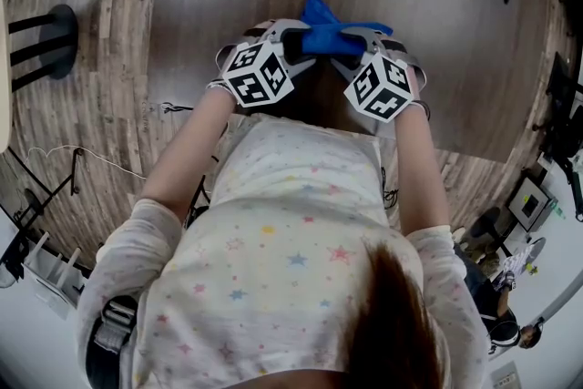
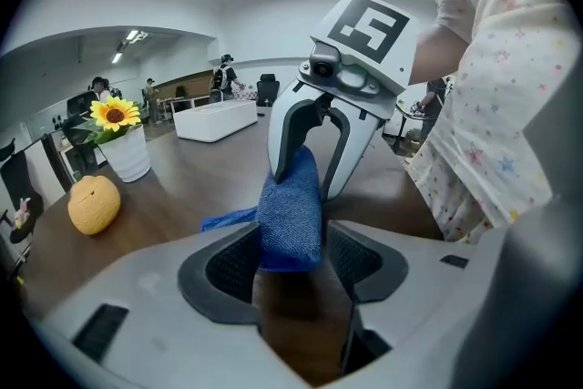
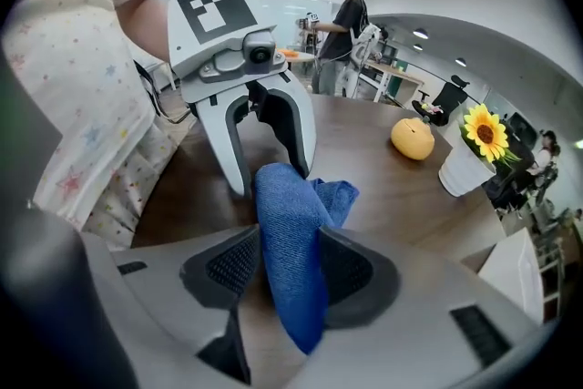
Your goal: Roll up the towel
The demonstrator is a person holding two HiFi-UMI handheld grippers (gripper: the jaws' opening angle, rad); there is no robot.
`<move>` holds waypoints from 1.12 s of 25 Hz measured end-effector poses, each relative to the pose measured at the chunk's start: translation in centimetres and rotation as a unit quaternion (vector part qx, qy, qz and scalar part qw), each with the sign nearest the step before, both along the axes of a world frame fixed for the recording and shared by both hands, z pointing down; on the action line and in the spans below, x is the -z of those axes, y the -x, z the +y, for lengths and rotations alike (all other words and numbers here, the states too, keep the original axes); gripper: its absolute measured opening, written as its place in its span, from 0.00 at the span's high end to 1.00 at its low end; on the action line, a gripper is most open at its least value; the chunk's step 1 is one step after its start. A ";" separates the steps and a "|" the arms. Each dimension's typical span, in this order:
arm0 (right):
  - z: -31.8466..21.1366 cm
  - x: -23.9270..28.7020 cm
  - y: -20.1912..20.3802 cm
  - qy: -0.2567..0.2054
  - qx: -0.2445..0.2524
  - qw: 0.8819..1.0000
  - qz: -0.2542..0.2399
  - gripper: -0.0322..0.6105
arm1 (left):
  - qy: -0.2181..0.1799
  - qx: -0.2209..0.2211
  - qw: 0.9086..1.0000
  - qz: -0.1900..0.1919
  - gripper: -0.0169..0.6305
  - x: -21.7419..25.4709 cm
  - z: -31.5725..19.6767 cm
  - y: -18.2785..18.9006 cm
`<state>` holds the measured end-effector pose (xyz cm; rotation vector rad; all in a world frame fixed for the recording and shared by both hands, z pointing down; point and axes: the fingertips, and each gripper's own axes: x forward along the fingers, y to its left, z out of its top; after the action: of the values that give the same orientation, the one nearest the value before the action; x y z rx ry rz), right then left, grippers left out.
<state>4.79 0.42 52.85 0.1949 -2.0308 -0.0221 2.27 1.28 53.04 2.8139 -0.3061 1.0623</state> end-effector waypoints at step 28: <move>4.3 -0.1 -0.2 0.089 0.004 0.996 0.001 0.75 | 0.060 -0.034 0.997 0.024 0.73 -0.1 3.3 0.1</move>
<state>4.94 4.67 52.99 0.0737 -2.0191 0.1534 2.14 4.56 53.16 2.7553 -0.1369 0.9878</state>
